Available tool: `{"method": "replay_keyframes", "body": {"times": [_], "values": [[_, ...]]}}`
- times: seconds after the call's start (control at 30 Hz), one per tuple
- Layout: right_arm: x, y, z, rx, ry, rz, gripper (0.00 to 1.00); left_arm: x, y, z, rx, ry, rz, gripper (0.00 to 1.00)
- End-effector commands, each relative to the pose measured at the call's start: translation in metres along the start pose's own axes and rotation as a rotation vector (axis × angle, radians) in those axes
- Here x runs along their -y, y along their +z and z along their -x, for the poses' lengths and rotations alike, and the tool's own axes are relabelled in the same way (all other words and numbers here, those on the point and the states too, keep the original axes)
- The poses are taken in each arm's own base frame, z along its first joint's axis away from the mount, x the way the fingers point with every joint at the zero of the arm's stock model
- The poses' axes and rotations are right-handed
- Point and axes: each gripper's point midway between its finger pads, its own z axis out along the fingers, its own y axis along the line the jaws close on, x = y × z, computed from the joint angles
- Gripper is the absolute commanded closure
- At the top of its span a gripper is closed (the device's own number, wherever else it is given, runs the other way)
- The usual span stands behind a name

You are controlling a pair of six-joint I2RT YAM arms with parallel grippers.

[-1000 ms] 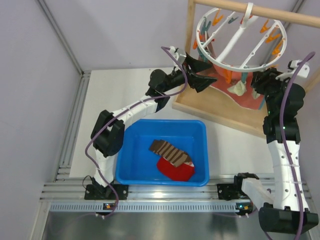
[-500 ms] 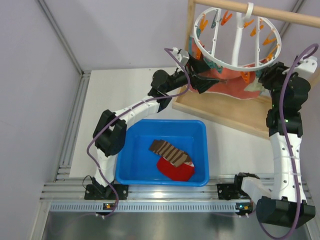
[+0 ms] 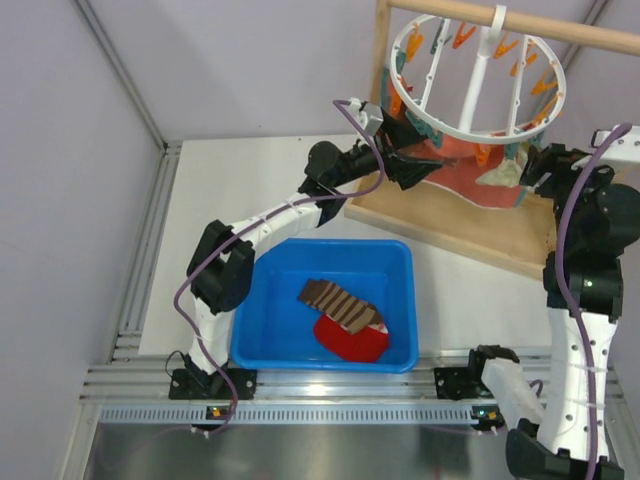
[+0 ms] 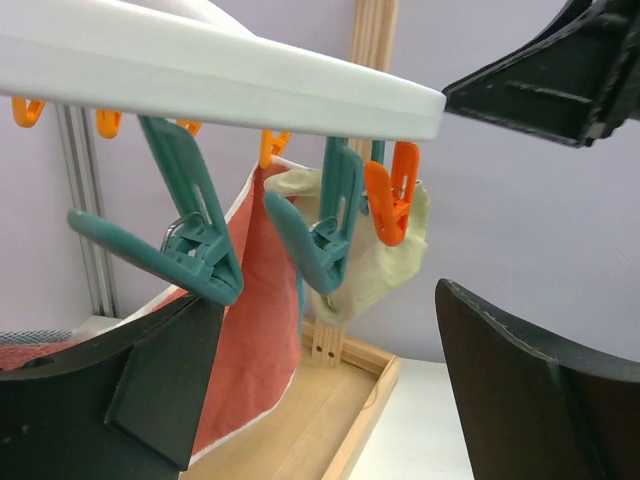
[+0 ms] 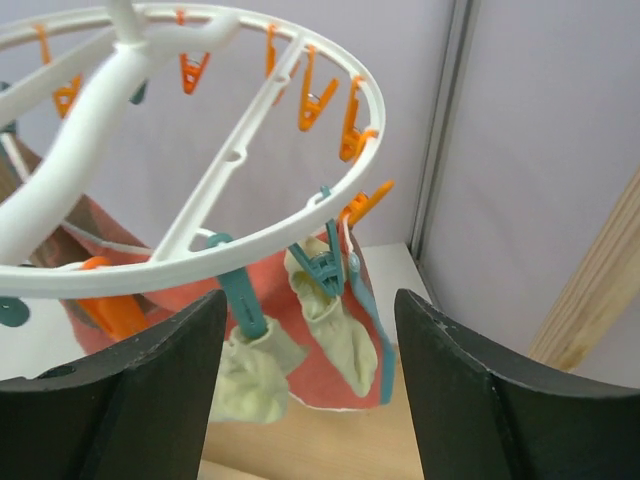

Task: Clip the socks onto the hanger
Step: Rotate the hanger, then open the clamp at the hanger.

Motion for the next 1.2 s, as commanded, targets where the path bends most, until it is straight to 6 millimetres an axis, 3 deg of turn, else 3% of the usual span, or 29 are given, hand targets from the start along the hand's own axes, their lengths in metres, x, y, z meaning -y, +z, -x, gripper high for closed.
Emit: {"method": "replay_keyframes", "body": {"times": [0.0,0.17,0.27,0.47,0.83,1.13,1.17], "values": [[-0.012,-0.028,0.023,0.035,-0.088,0.088,0.32,0.018,0.011,0.027,0.061,0.067,-0.049,0.10],[-0.051,-0.053,0.019,0.023,-0.062,0.303,0.36,0.023,0.014,0.025,0.061,0.071,-0.058,0.10],[-0.059,-0.053,0.004,-0.011,0.020,0.340,0.42,0.025,0.015,0.024,0.059,0.070,-0.061,0.10],[-0.070,-0.041,-0.006,0.023,0.127,0.383,0.53,0.032,0.016,0.020,0.042,0.069,-0.071,0.10],[-0.087,-0.024,-0.006,0.074,0.191,0.420,0.54,0.031,0.020,0.006,0.029,0.058,-0.052,0.10],[-0.104,-0.005,-0.016,0.065,0.160,0.387,0.53,0.026,0.025,0.009,0.043,0.069,-0.036,0.09],[-0.103,-0.003,-0.009,0.095,0.163,0.366,0.53,0.026,0.025,0.010,0.044,0.068,-0.038,0.09]]}}
